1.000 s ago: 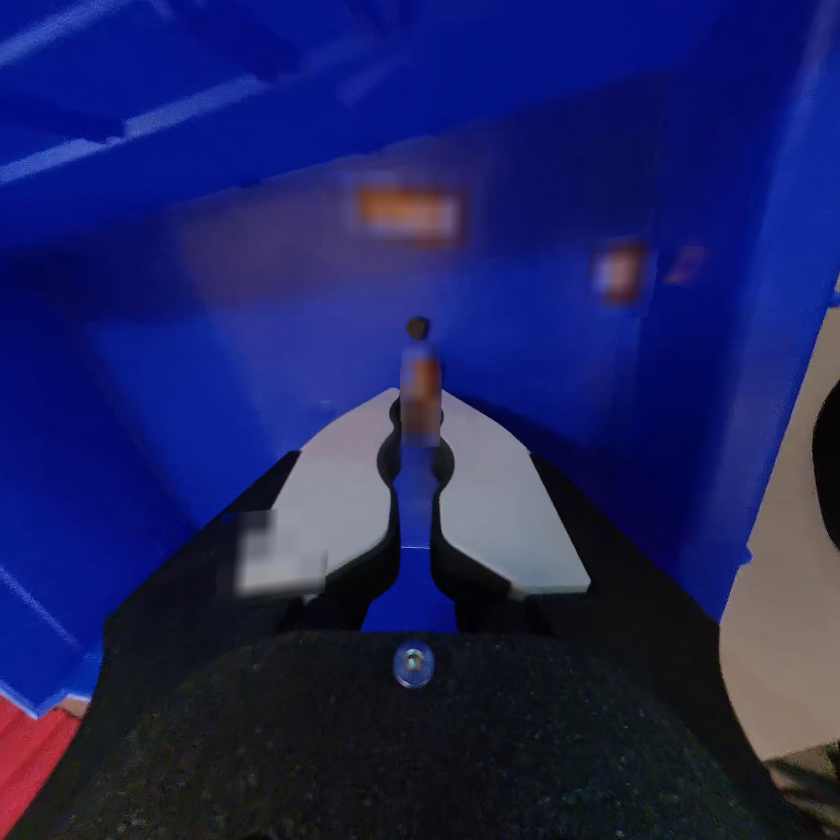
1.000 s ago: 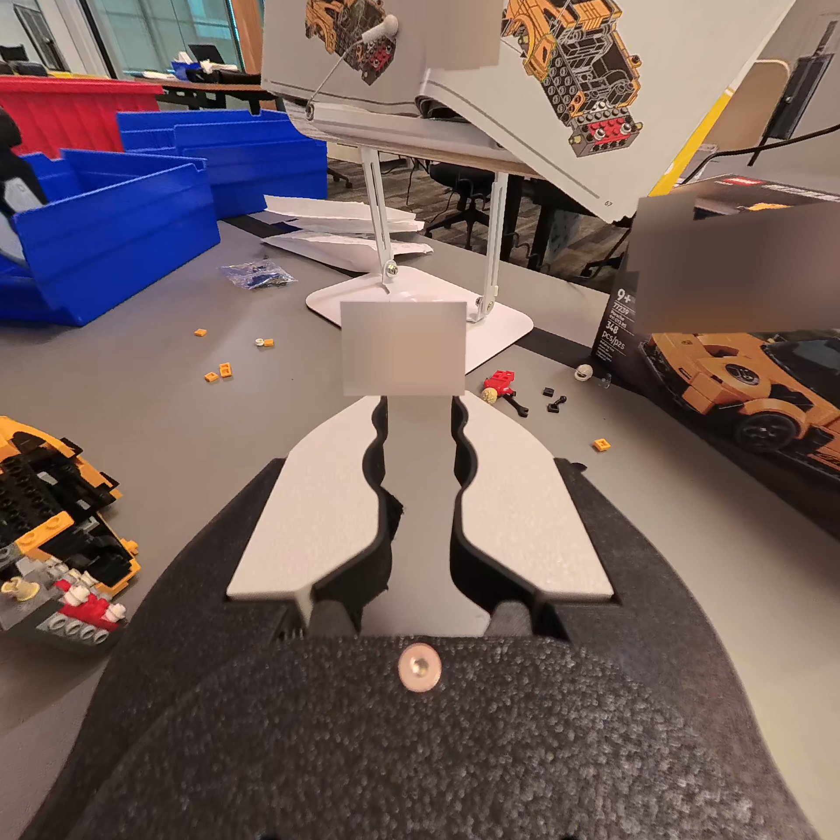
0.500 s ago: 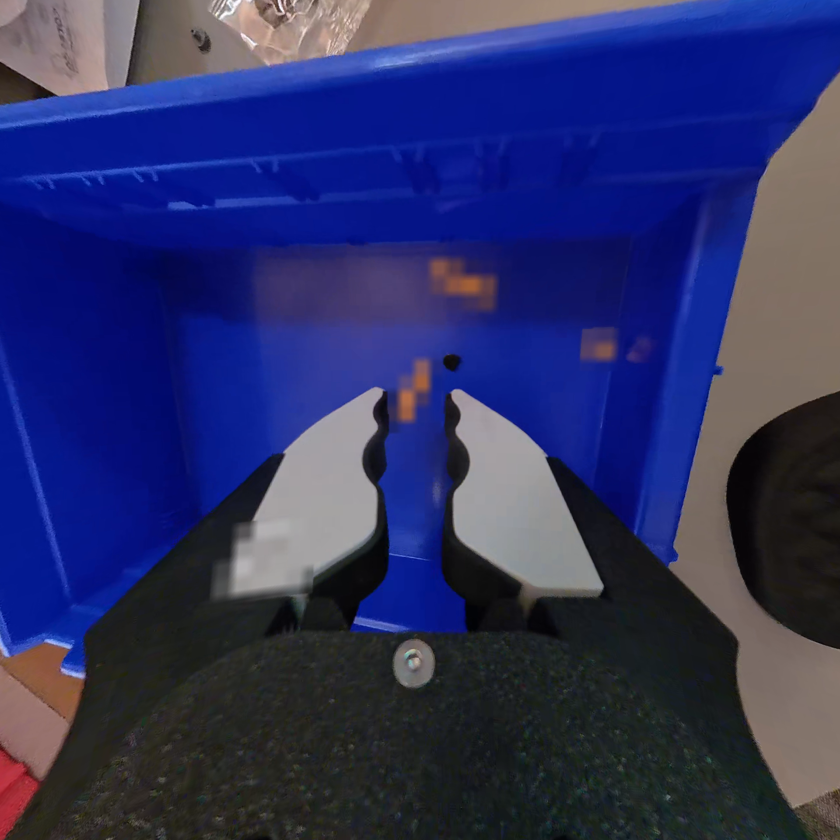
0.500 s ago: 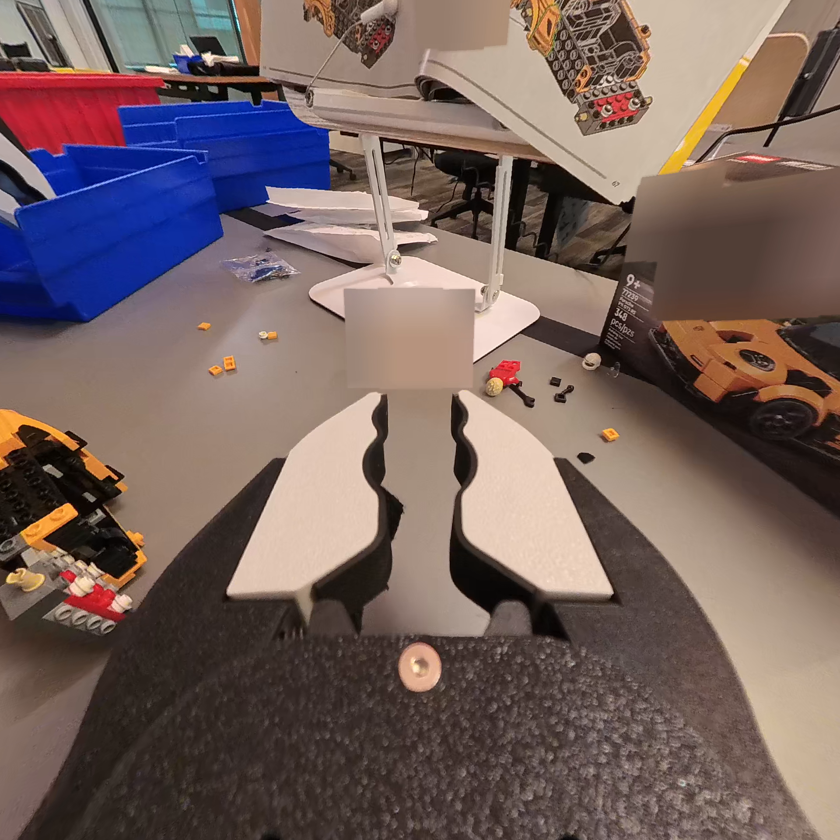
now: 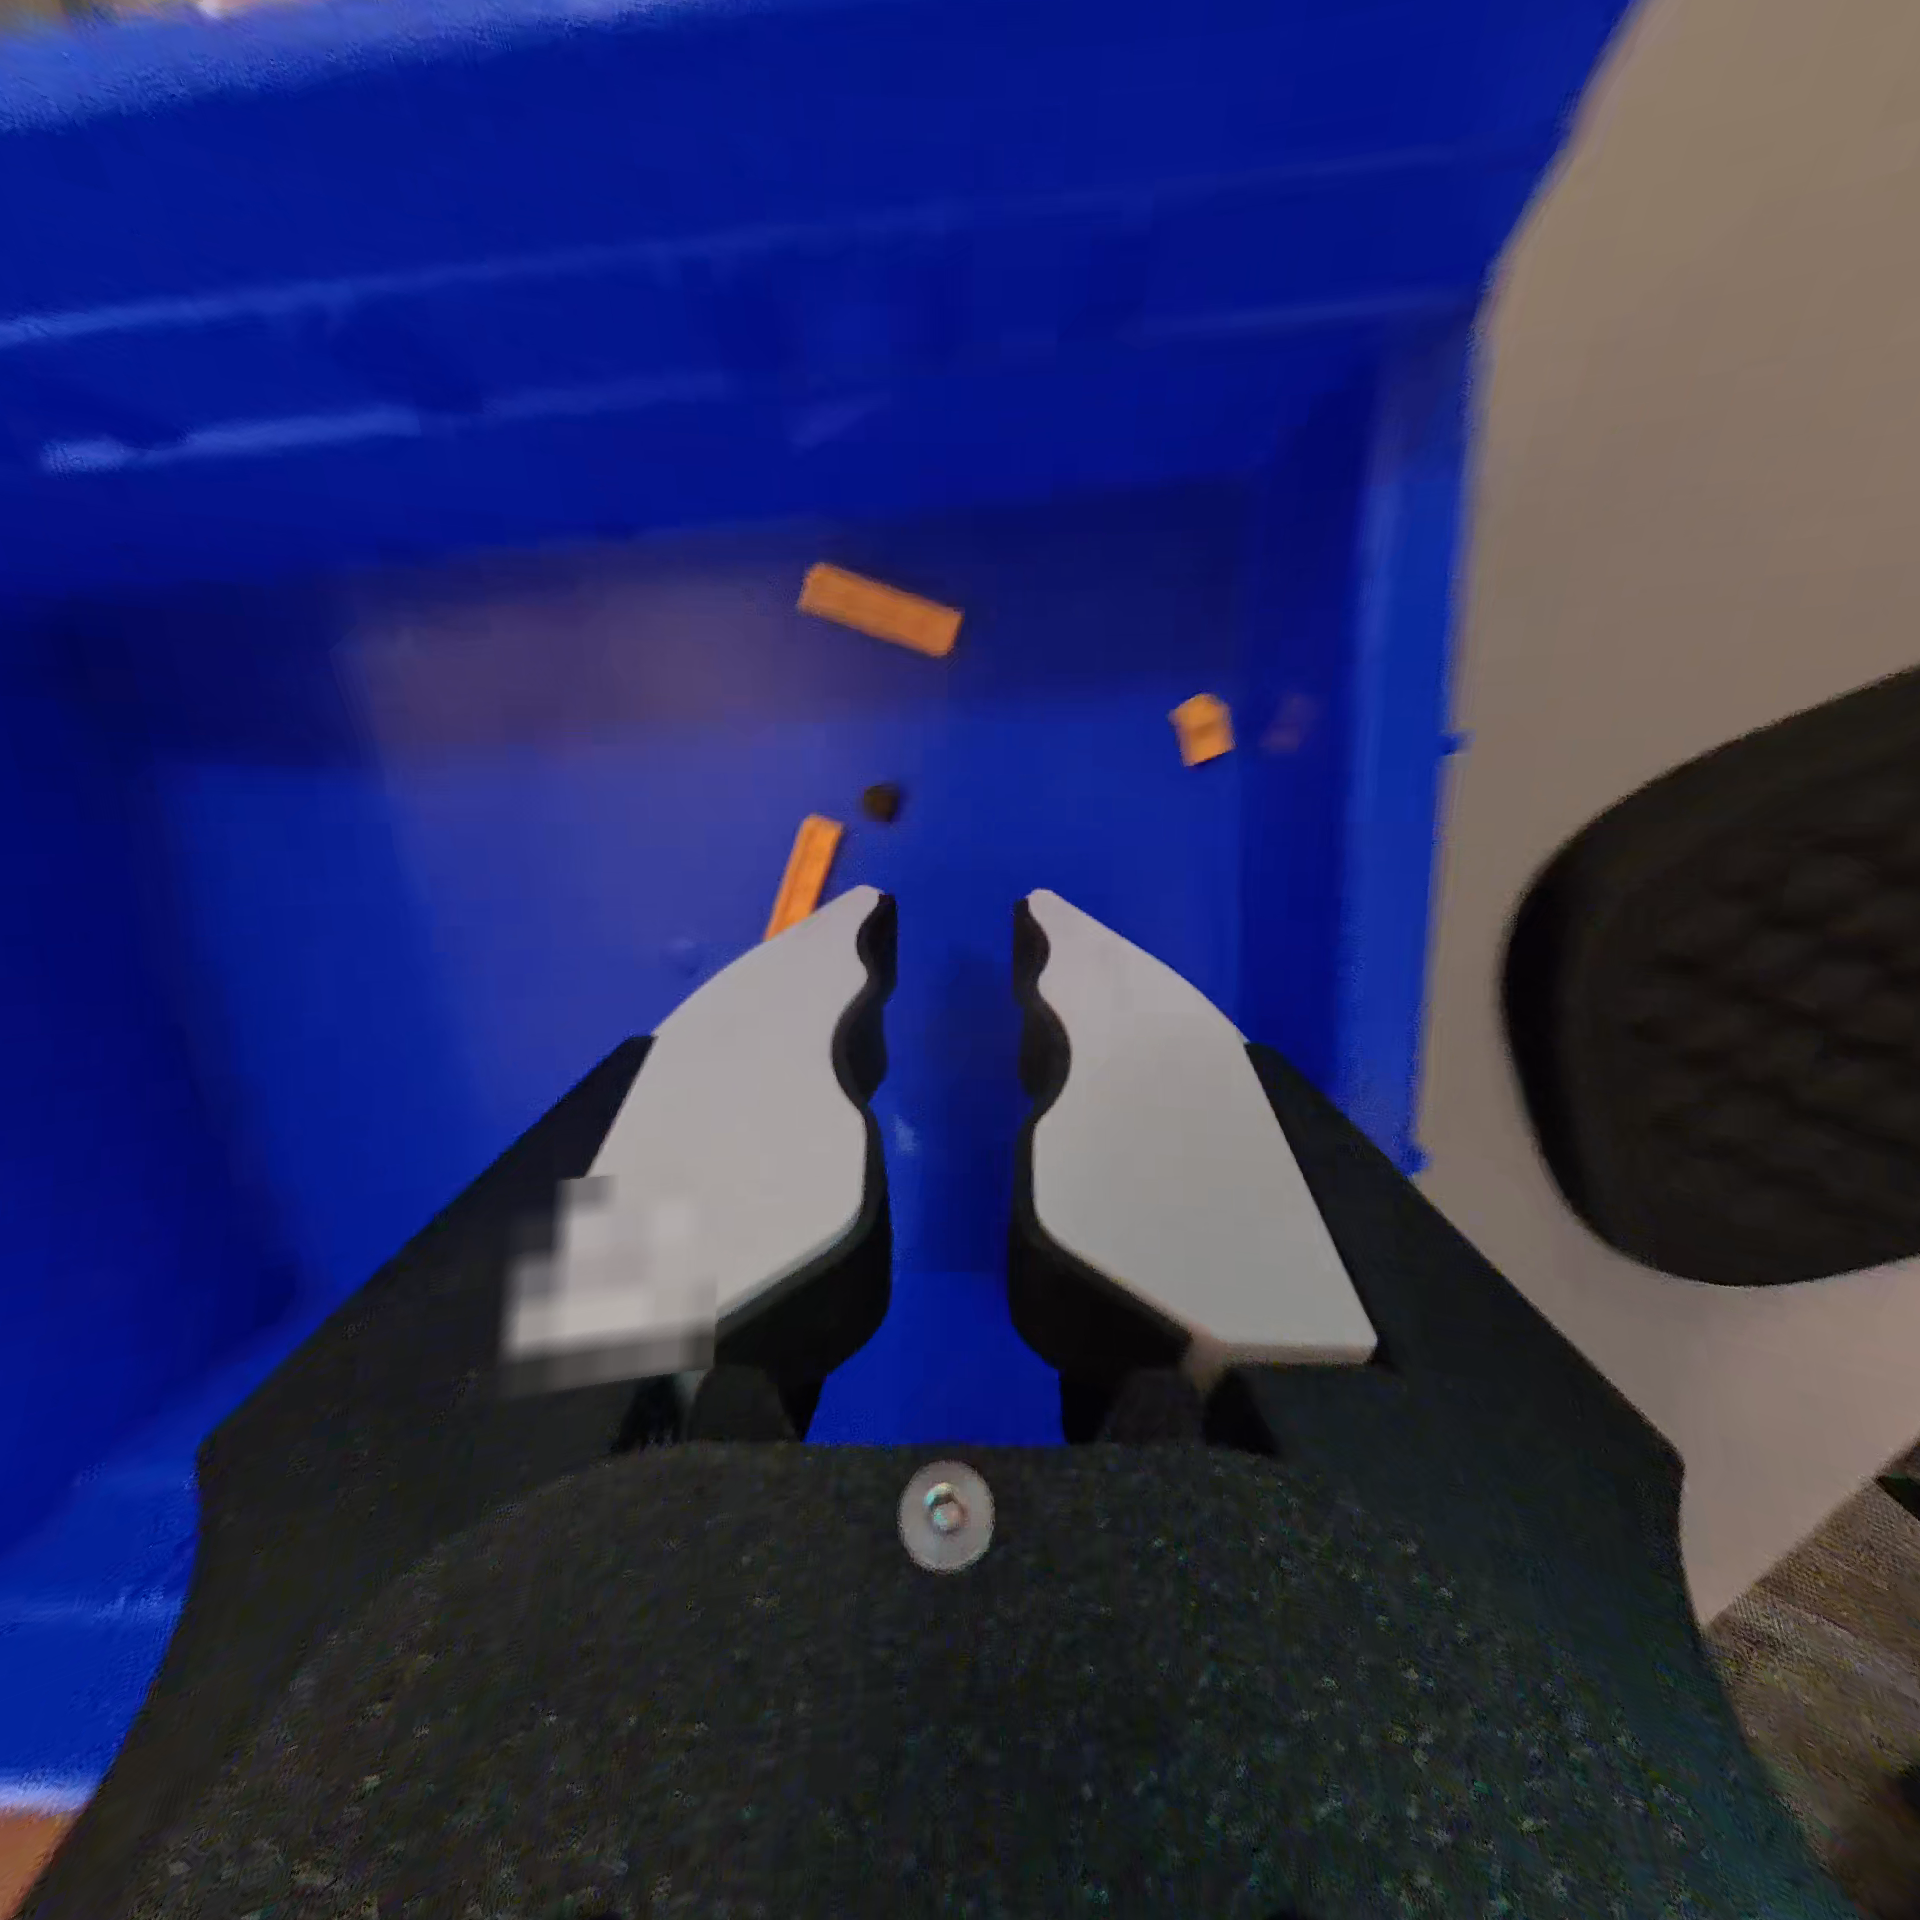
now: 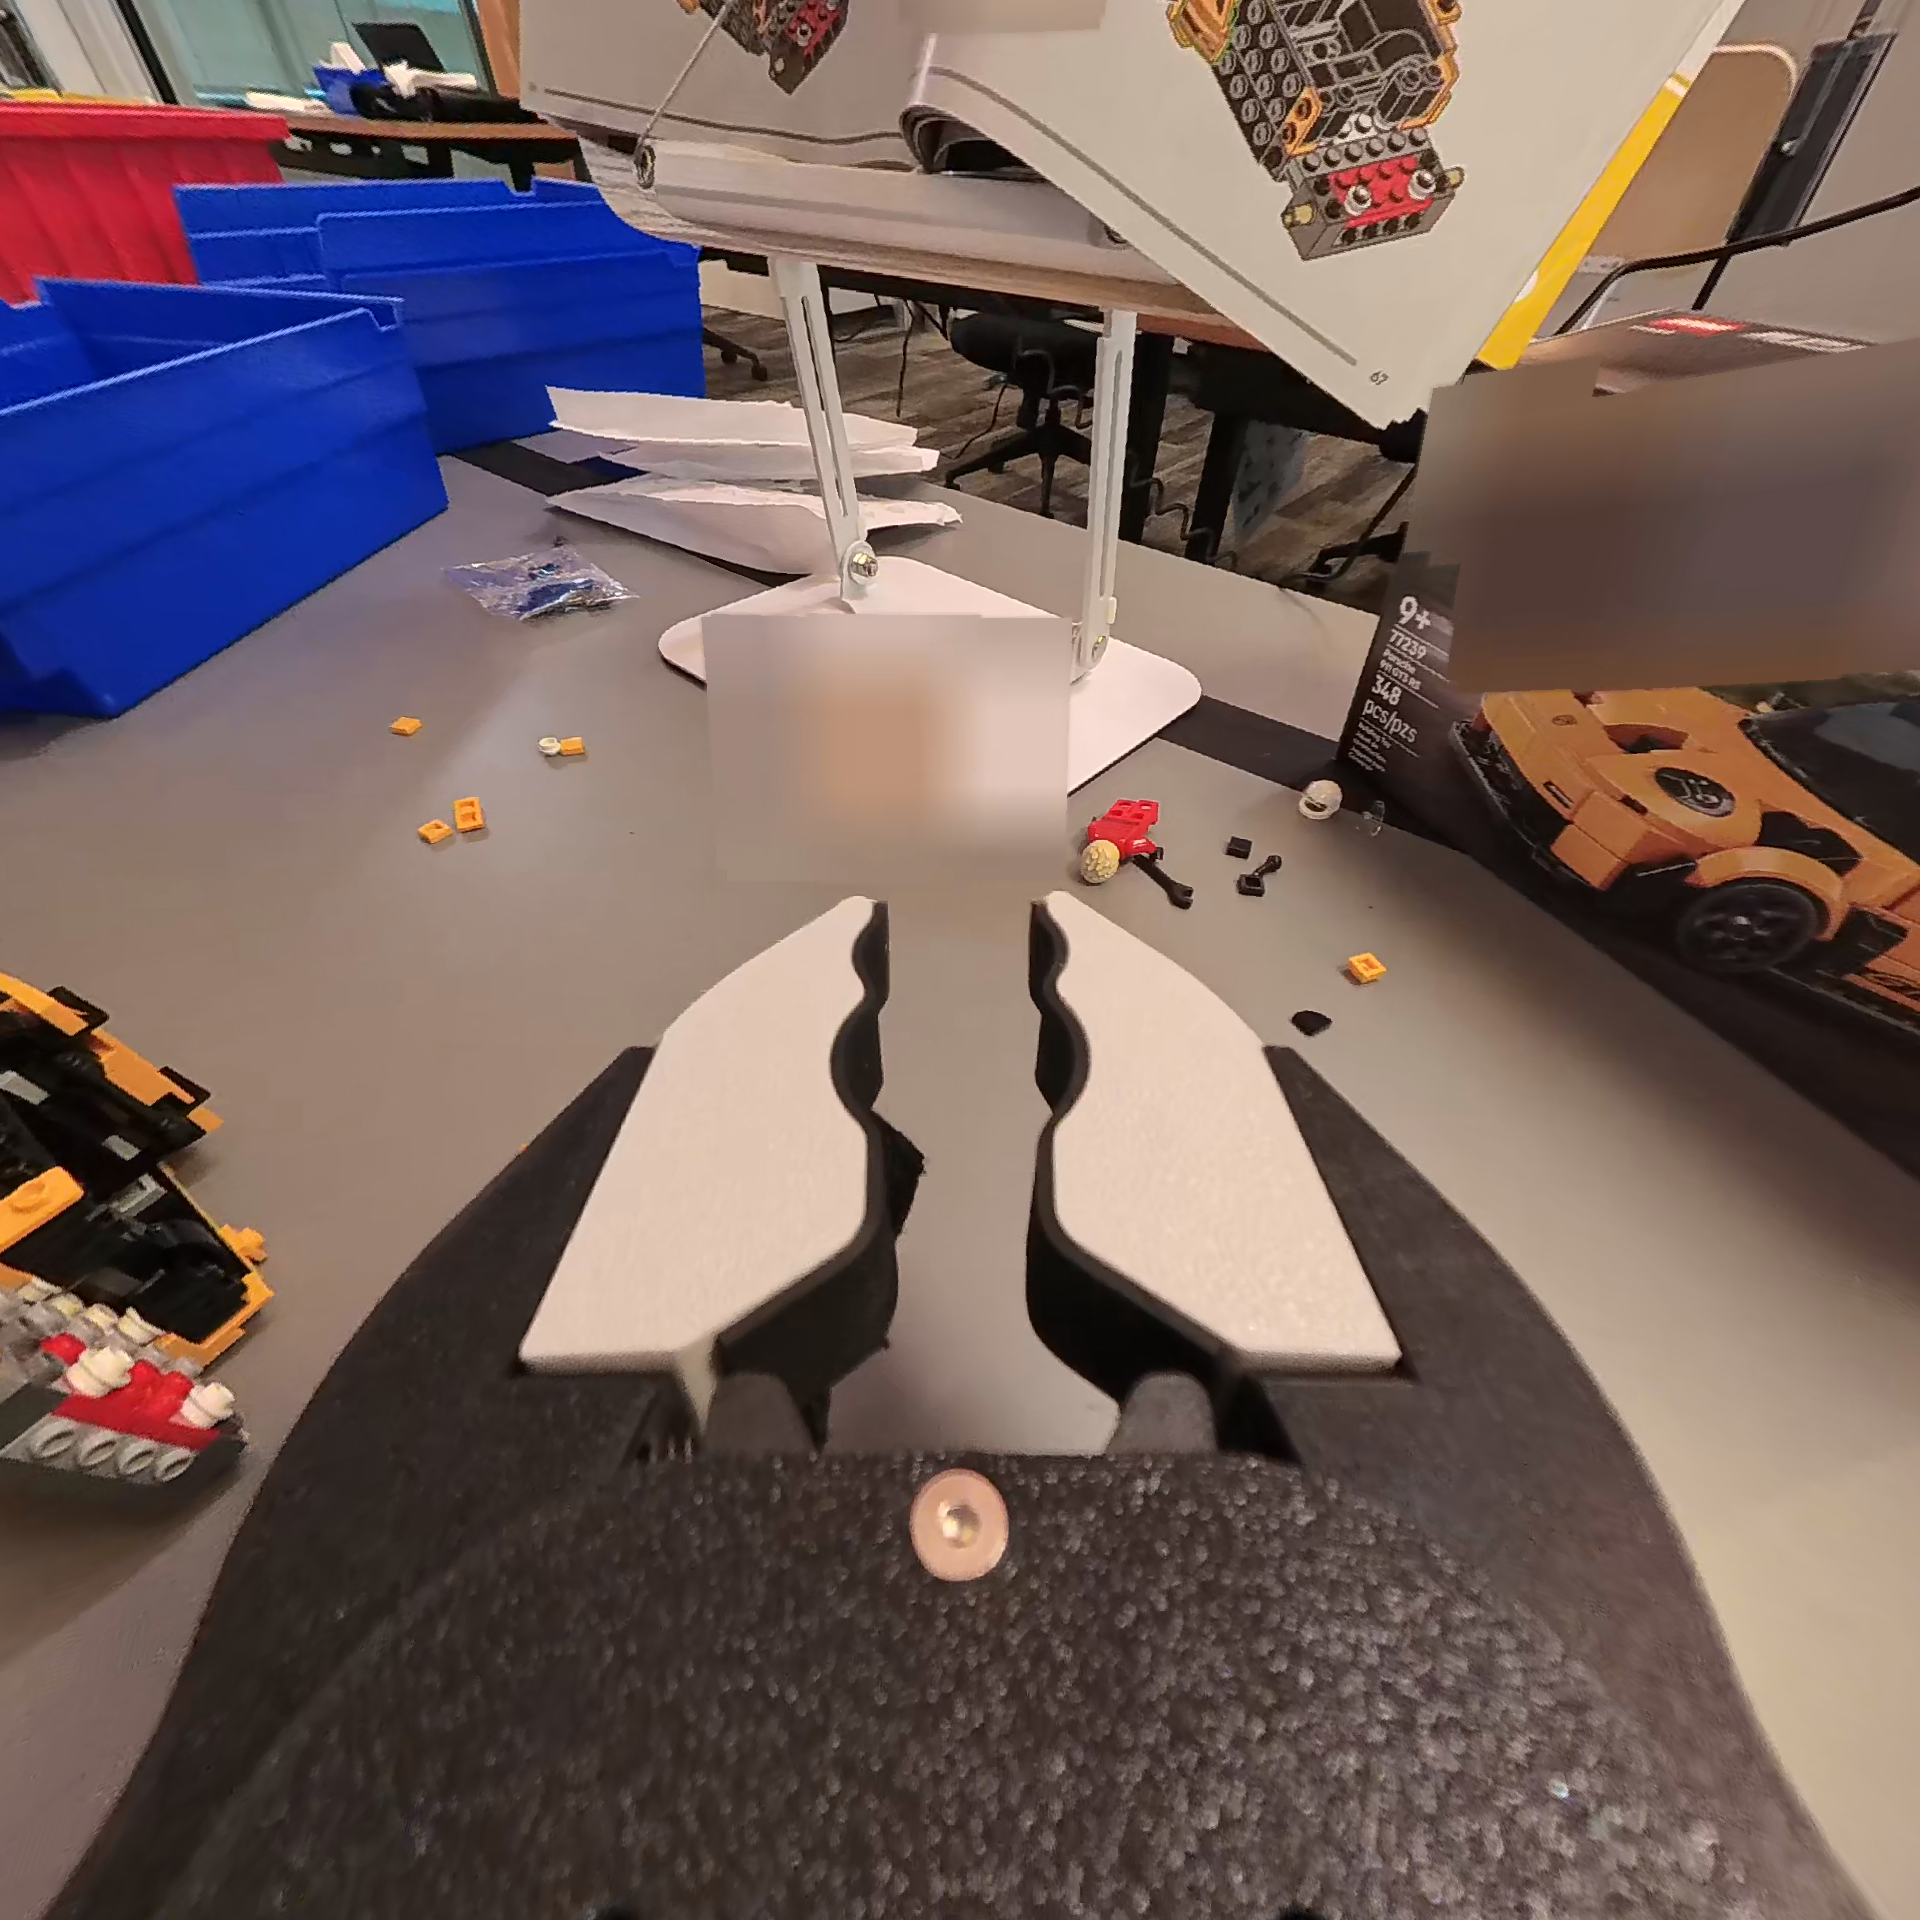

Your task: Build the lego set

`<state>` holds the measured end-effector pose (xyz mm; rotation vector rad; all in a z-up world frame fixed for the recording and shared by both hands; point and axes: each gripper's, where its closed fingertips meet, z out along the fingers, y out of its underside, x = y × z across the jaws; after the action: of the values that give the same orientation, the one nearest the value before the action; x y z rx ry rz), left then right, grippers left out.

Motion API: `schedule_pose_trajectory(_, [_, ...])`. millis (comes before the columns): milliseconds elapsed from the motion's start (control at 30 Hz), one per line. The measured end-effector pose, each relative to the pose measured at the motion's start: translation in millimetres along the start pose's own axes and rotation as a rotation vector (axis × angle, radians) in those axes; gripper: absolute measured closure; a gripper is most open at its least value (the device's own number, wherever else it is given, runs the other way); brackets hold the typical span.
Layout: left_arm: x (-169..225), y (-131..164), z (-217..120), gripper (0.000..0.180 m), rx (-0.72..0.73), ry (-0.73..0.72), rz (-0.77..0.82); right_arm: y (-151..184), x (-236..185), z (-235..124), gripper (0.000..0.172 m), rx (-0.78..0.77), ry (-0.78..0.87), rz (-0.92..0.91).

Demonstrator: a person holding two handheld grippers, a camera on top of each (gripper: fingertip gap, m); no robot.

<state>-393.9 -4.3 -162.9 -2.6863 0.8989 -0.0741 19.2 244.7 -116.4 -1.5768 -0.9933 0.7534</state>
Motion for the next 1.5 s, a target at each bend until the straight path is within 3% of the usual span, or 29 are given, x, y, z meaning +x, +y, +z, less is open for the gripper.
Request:
schedule_pose_trajectory(167, [28.4,-30.6,-25.6,0.156,0.16,0.08,0.001,2.4,3.1,0.0,0.146,-0.008,0.012,0.005])
schedule_pose_trajectory(267, [42.4,-34.6,-39.6,0.148,0.195,0.117,-0.061,2.7,3.2,-0.3,0.146,-0.006,0.007,0.01])
schedule_pose_trajectory(333, [58.3,-24.5,-35.8,0.137,0.13,0.145,-0.083,2.1,2.9,-0.7,0.146,-0.001,0.003,0.014])
schedule_pose_trajectory(467, [70.8,11.0,-2.5,0.133,-0.09,0.043,-0.108,0.5,1.6,-1.9,0.146,0.009,-0.008,0.02])
schedule_pose_trajectory(533, [78.2,27.2,13.3,0.135,-0.196,0.02,-0.087,-0.2,1.0,-2.4,0.146,0.012,-0.011,0.022])
schedule_pose_trajectory(600, [77.2,38.4,22.0,0.155,-0.28,-0.028,-0.05,-1.1,0.8,-3.1,0.147,0.015,-0.013,0.022])
schedule_pose_trajectory(767, [75.0,41.3,20.2,0.156,-0.316,-0.044,-0.051,-4.8,1.4,-6.4,0.147,0.034,-0.014,0.027])
schedule_pose_trajectory(867, [74.1,54.9,10.7,0.149,-0.449,-0.056,-0.013,-6.7,0.8,-7.5,0.147,0.044,-0.019,0.033])
schedule_pose_trajectory(933, [69.7,19.6,-2.6,0.148,-0.323,-0.101,0.02,-7.6,-0.2,-7.7,0.147,0.049,-0.025,0.036])
schedule_pose_trajectory(1067, [91.3,-124.5,-21.7,0.158,0.234,-0.1,0.138,-8.6,-3.8,-7.1,0.147,0.054,-0.045,0.043])
schedule_pose_trajectory(1100, [99.6,-153.1,-18.7,0.161,0.315,-0.084,0.176,-9.4,-4.4,-7.6,0.147,0.057,-0.046,0.041])
schedule_pose_trajectory(1167, [99.8,-189.0,1.9,0.16,0.313,-0.111,0.251,-12.2,-5.3,-9.5,0.147,0.072,-0.049,0.045])
schedule_pose_trajectory(1267, [93.2,-215.5,40.5,0.163,0.193,-0.077,0.364,-15.7,-7.0,-12.5,0.147,0.093,-0.062,0.059])
schedule_pose_trajectory(1500, [87.3,-223.7,91.5,0.162,-0.027,0.096,0.586,-23.6,-8.6,-18.9,0.148,0.136,-0.089,0.086])
